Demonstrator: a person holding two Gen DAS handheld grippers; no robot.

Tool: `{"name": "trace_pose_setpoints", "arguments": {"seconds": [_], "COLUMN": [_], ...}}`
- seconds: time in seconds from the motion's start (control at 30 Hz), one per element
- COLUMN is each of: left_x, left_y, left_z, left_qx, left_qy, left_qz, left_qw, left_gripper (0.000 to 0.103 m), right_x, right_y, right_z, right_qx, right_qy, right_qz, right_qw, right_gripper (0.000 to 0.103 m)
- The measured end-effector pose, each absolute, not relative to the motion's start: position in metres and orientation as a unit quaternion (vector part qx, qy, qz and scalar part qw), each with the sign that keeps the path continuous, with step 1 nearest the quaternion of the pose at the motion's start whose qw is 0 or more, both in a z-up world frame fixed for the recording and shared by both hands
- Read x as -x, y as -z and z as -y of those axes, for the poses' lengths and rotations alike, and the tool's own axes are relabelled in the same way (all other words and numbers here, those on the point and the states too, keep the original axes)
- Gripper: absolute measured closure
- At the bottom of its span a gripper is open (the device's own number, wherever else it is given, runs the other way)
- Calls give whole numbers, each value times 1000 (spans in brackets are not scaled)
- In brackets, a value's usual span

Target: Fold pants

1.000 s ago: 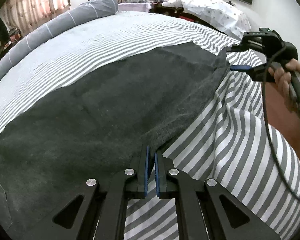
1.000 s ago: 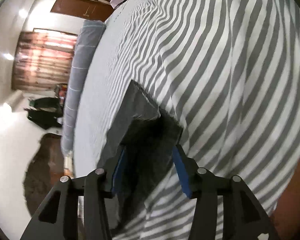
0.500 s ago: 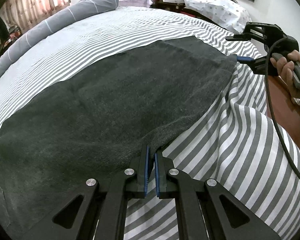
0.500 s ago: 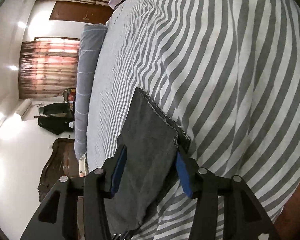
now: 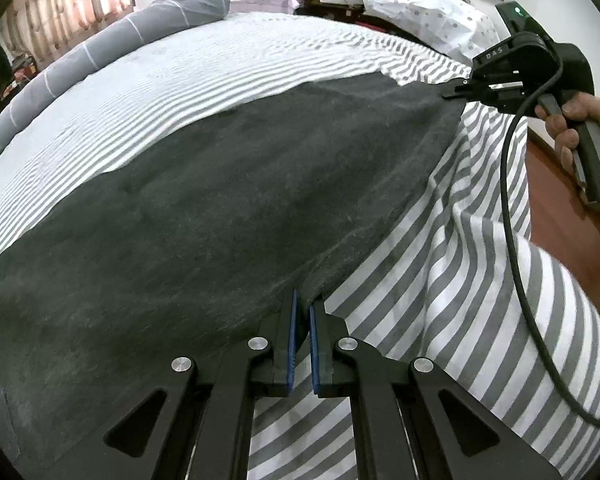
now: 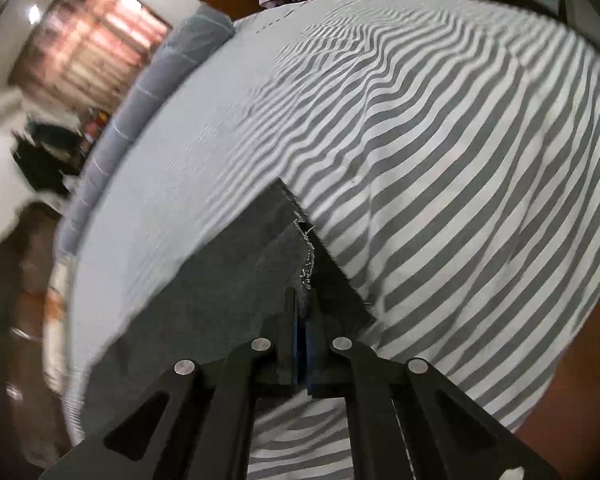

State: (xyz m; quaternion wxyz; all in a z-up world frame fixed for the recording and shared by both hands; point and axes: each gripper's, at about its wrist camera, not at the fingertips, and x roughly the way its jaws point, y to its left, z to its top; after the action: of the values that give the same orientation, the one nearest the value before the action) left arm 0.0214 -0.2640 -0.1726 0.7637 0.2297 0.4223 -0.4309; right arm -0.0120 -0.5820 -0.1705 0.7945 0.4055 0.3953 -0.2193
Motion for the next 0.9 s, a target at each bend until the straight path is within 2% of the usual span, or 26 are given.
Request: {"name": "trace_pose_setpoints", "arguments": {"seconds": [0.2, 0.23, 0.33, 0.4, 0.6, 0.9], "left_x": [-26, -27, -33, -35, -60, -165], "left_y": [177, 175, 165, 152, 118, 115], "left_z": [259, 258, 255, 247, 199, 124], "left_qx": [-223, -219, -209, -202, -163, -113], "left_qy": [438, 438, 446, 452, 435, 295], "left_qz": [-438, -440, -445, -442, -424, -429], "left_qw": [753, 752, 748, 748, 777, 846], "left_gripper": [96, 95, 91, 87, 86, 86], "right_x": [12, 11, 11, 12, 15, -91], "right_y": [191, 190, 175, 156, 108, 77], "right_z": [579, 580, 581, 579, 567, 467], "right_qx": [-407, -413, -409, -389, -350, -274], "right_qy": [231, 230, 246, 254, 267, 132], "right_qz": [-433, -438, -446, -441, -426, -472], "right_qw": [770, 765, 758, 768, 790, 828], "right_gripper": [98, 92, 62, 61, 61, 58]}}
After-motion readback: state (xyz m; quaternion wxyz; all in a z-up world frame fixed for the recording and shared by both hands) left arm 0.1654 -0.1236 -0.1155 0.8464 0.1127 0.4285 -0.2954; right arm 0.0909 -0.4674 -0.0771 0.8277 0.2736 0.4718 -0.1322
